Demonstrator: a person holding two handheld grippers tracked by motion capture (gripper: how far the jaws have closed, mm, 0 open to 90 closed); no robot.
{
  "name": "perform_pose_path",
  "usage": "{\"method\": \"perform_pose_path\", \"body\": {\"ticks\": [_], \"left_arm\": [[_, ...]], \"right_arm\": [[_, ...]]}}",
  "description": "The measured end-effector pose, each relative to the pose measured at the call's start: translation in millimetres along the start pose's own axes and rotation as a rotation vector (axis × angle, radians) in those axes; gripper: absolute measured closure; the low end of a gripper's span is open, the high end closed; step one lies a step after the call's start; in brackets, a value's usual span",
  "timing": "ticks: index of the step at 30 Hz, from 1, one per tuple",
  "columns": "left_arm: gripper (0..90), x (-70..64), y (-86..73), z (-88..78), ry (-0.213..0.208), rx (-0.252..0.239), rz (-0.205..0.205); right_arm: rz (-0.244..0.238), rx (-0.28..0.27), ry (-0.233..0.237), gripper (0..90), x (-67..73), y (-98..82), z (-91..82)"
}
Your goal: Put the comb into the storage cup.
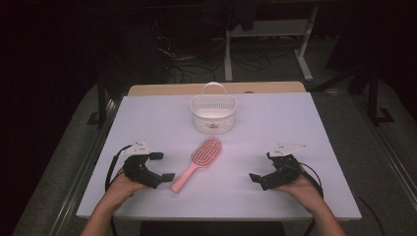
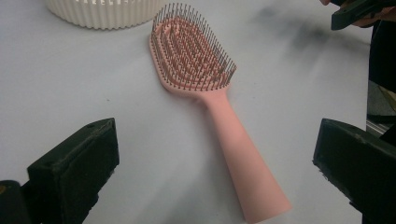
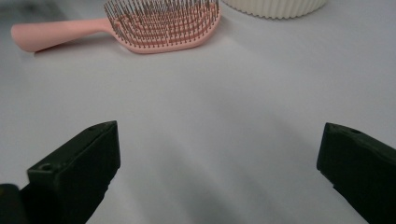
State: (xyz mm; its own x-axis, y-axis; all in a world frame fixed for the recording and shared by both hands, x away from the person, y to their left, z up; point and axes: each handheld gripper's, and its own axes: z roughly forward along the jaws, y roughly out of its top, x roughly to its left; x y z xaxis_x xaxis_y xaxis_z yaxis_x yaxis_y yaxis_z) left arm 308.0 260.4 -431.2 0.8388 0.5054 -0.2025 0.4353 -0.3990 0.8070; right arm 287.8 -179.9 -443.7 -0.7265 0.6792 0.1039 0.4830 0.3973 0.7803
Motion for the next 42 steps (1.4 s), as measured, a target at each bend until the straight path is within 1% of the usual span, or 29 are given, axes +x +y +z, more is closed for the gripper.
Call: {"method": "perform_pose_path", "body": {"ticks": [6,8,14,18,20,24,28,34,36,38,40,41,42], "left_arm": [[1.7,-0.9,3.9,0.3,-0.006,-0.005,-0.003],[4.2,-0.9,4.9,0.8,-0.005,-0.006,-0.010],[7.4,-1.5,8.4,2.9,0.001,-0.003,-0.017],[14.5,-2.1,12.1,3.8,0.008,-0.005,-0.014],[15.4,-2.5,13.7,4.0,0.008,-0.007,-0.016],[23.4,-3.1,16.2,4.2,0.004,-0.011,-0.016],[34.5,-3.3,17.9,5.1,0.002,-0.012,-0.021],[47.9,-4.6,21.0,7.1,-0.012,-0.006,-0.027],[52.4,-5.2,22.8,8.8,-0.025,-0.002,-0.026],[57.1,-5.8,23.8,10.0,-0.029,0.004,-0.031],[60.0,-5.8,24.1,10.4,-0.030,0.006,-0.029],[60.0,-5.8,24.1,10.4,-0.030,0.006,-0.029],[66.1,-6.9,26.1,11.8,-0.041,0.011,-0.027]], "right_arm": [[0.000,-0.001,0.003,0.0,0.8,0.0,-0.5],[0.000,-0.002,0.004,0.0,0.7,-0.1,-0.7],[0.001,-0.004,0.006,0.0,0.8,0.3,-0.4],[0.000,-0.001,0.007,0.0,0.9,0.2,-0.6],[0.000,-0.002,0.008,0.0,0.8,0.2,-0.7],[0.003,-0.003,0.008,0.0,0.7,0.2,-0.9],[0.003,-0.003,0.009,0.0,0.7,0.2,-0.9],[0.002,-0.003,0.008,0.0,0.5,0.4,-1.0],[0.002,-0.003,0.009,0.0,0.7,0.3,-1.1],[0.003,-0.003,0.010,0.0,0.5,0.2,-1.2],[0.004,-0.002,0.010,0.0,0.4,0.2,-1.2],[0.005,-0.002,0.010,0.0,0.2,0.2,-1.3],[0.006,-0.002,0.010,0.0,0.1,0.2,-1.3]]}}
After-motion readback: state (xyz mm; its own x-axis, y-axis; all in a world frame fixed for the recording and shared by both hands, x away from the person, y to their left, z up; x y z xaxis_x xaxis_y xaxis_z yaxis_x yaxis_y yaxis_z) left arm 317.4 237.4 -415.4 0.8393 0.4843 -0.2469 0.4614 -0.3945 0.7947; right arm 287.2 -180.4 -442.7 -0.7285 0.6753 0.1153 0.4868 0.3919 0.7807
